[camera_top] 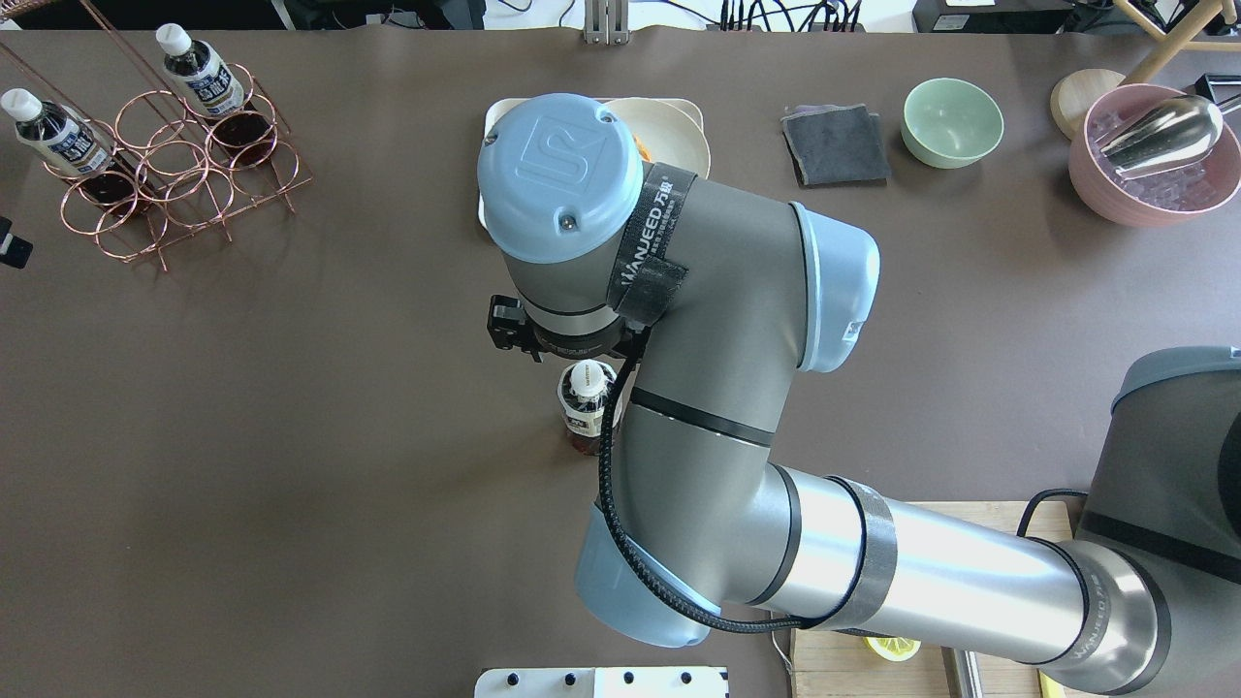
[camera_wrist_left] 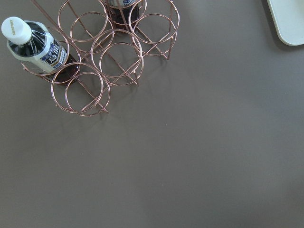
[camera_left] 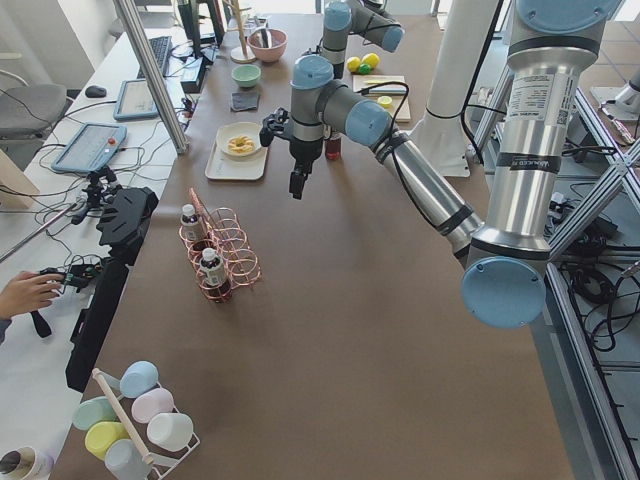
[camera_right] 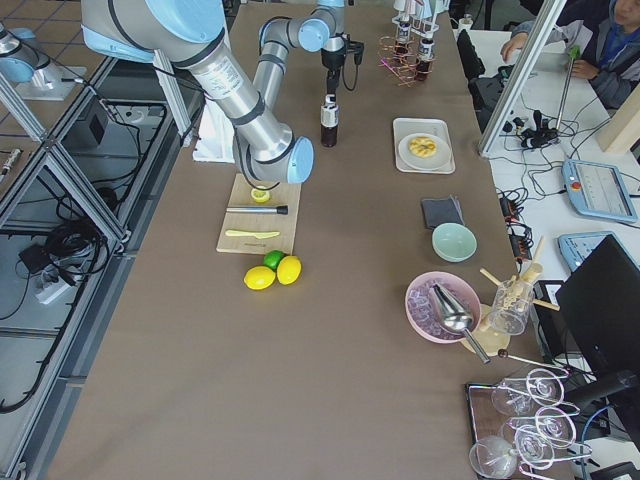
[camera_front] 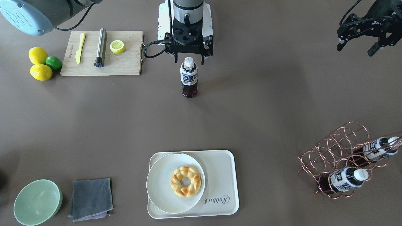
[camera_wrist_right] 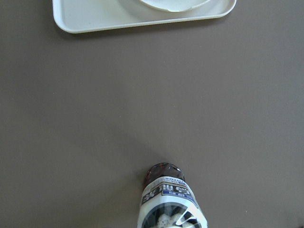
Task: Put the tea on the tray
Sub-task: 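Lower the right gripper over the bottle and grasp it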
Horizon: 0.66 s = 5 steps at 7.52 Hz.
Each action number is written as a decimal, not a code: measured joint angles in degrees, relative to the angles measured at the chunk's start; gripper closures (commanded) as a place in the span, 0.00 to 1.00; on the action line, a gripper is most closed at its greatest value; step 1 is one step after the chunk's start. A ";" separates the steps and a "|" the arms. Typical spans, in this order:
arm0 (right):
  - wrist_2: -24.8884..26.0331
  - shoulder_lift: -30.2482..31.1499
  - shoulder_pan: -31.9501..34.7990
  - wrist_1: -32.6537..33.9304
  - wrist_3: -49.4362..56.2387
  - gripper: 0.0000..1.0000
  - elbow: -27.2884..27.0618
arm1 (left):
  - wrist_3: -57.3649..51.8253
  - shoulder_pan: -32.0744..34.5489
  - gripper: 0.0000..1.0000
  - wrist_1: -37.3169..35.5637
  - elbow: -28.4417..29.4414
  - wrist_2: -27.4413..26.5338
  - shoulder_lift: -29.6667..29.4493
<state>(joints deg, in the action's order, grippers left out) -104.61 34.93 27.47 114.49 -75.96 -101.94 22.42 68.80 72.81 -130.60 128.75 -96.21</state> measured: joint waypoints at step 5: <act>-0.22 0.48 -0.72 -0.23 3.42 1.00 0.99 | 1.12 -0.01 0.03 0.15 0.09 0.00 -0.43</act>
<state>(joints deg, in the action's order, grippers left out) -104.84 35.41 26.75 114.26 -72.54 -100.95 23.53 68.79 72.97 -130.50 128.76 -96.63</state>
